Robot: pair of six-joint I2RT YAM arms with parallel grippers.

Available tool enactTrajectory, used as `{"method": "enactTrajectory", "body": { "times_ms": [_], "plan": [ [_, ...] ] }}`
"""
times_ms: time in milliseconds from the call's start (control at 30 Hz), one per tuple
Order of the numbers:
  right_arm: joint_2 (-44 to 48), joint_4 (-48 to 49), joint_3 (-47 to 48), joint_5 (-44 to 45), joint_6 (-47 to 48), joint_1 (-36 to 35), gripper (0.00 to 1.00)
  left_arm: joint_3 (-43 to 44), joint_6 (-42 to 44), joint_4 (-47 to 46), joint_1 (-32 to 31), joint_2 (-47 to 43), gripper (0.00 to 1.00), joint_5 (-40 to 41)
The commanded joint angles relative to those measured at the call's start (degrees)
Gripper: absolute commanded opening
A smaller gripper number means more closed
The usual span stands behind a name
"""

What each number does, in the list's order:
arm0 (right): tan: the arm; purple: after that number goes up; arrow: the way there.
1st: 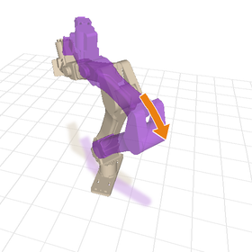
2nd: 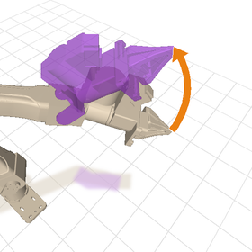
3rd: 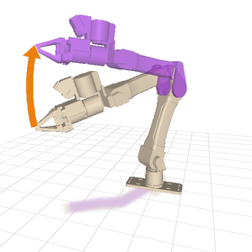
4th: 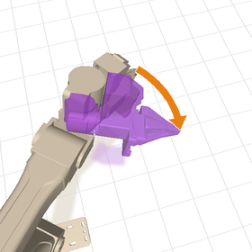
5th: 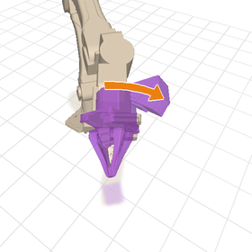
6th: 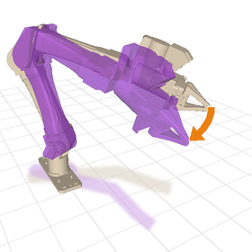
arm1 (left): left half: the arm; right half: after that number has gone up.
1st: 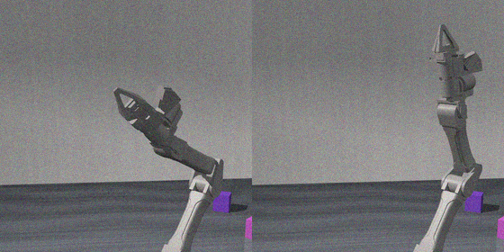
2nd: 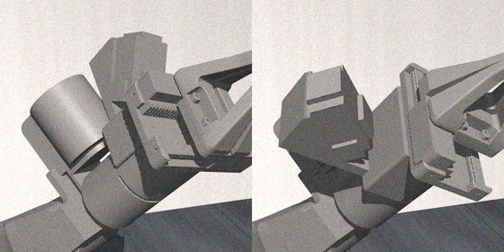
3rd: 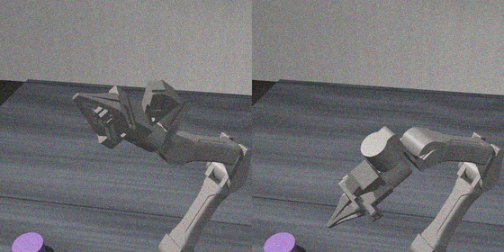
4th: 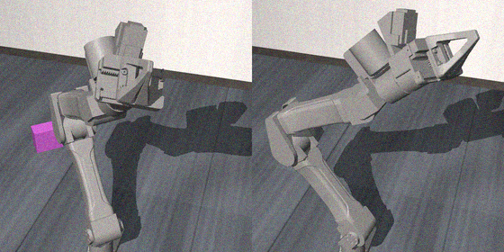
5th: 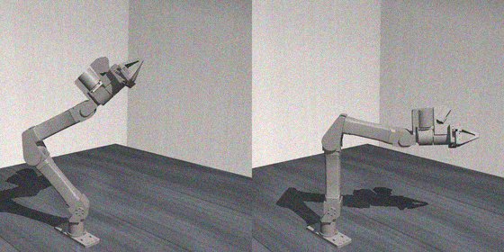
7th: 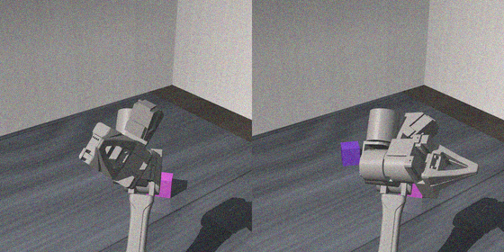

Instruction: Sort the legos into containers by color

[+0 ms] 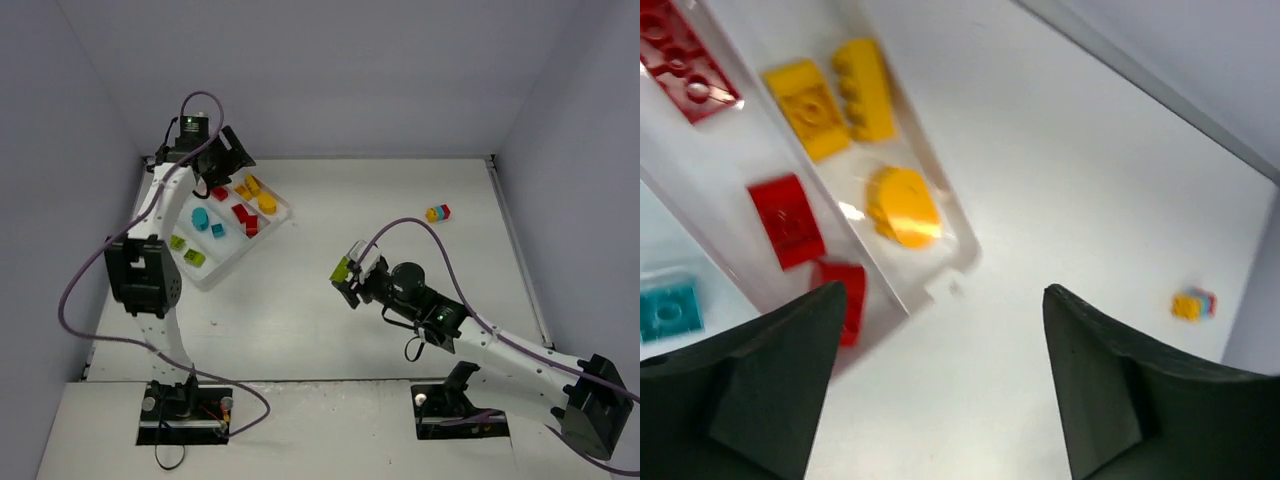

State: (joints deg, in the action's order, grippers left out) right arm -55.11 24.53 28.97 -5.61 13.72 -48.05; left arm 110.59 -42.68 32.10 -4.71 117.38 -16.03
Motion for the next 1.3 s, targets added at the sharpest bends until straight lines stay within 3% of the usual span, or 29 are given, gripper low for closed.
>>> {"method": "enactTrajectory", "body": {
  "times_ms": [0,200,300,533,900,1033,1167,1200,1267],
  "plan": [
    [2.0,6.2,0.3,-0.7,0.6,0.0,0.02,-5.1,6.5,-1.4,-4.5,-17.7,0.75,-5.8],
    [3.1,6.6,-0.2,-1.9,0.6,0.0,0.03,-26.1,9.3,-6.9,-13.4,-33.9,0.78,-17.1],
    [3.6,6.9,-0.6,-3.1,0.6,-0.1,0.04,-32.9,8.8,-9.7,-19.5,-38.0,0.78,-22.4],
    [5.1,6.8,-1.1,-5.0,0.6,-0.2,0.06,-35.4,11.0,-7.9,-31.5,-39.1,0.78,-18.8],
    [5.6,6.6,-1.2,-6.5,0.4,-0.2,0.07,-35.8,9.6,-11.1,-37.9,-35.2,0.77,-16.8],
    [6.2,6.7,-1.4,-6.5,0.5,-0.2,0.07,-35.6,9.8,-10.9,-38.6,-33.6,0.62,-16.8],
    [6.6,6.7,-1.5,-6.4,0.4,-0.2,0.07,-35.5,9.8,-11.0,-38.7,-33.2,0.28,-16.1],
    [6.6,6.7,-1.5,-6.4,0.4,-0.1,0.07,-35.2,9.8,-11.0,-38.7,-33.4,0.15,-15.6],
    [6.4,6.8,-1.5,-6.3,0.3,-0.2,0.08,-34.8,9.9,-10.6,-38.6,-33.8,0.08,-14.7]
  ]
}}
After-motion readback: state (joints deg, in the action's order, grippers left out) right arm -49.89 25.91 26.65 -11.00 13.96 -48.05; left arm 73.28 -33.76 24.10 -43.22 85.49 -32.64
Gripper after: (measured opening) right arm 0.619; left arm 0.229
